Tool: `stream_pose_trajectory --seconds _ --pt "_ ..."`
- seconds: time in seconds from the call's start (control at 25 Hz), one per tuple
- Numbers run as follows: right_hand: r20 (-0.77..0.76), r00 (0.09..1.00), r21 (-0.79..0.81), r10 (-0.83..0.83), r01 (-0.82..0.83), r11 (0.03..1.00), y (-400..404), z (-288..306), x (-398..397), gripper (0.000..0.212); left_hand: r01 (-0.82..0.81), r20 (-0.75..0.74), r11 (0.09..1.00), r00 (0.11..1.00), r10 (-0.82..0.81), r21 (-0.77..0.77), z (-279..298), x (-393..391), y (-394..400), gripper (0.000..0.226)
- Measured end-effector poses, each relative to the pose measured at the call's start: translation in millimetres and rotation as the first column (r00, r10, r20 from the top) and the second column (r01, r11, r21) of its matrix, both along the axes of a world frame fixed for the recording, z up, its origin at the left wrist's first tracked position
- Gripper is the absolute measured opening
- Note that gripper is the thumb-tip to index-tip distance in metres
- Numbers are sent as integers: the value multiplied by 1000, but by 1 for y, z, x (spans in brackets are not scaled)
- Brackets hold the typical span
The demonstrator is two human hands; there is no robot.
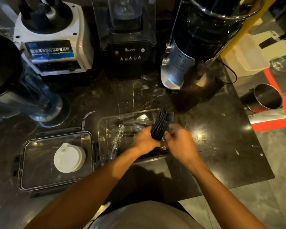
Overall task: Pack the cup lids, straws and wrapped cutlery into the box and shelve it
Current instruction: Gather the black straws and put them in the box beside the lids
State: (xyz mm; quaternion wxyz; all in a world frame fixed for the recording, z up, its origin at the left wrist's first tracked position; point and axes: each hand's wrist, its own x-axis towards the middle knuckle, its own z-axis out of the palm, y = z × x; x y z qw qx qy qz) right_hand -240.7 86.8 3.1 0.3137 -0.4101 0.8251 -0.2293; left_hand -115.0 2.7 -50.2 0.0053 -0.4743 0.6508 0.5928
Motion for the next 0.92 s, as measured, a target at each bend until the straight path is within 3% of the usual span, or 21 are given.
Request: stream_pose_trajectory --seconds 0.16,0.32,0.48,0.72,0.92 --pt "14 1000 -40 20 -19 999 0 -2 -1 30 -71 -95 997 993 72 6 4 -6 3 15" --pt "194 978 -56 -82 94 994 5 -6 -1 31 -79 -203 995 975 91 65 9 6 -2 11" --pt "245 966 -38 -80 92 995 4 -3 -1 14 -115 -297 988 944 141 105 14 28 -7 13" --pt "175 934 100 312 -332 938 -4 8 8 7 -256 -377 963 887 268 81 25 50 -21 12" --pt "254 778 368 574 -627 687 -23 4 22 44 -344 -432 935 833 345 84 36 66 -31 11"
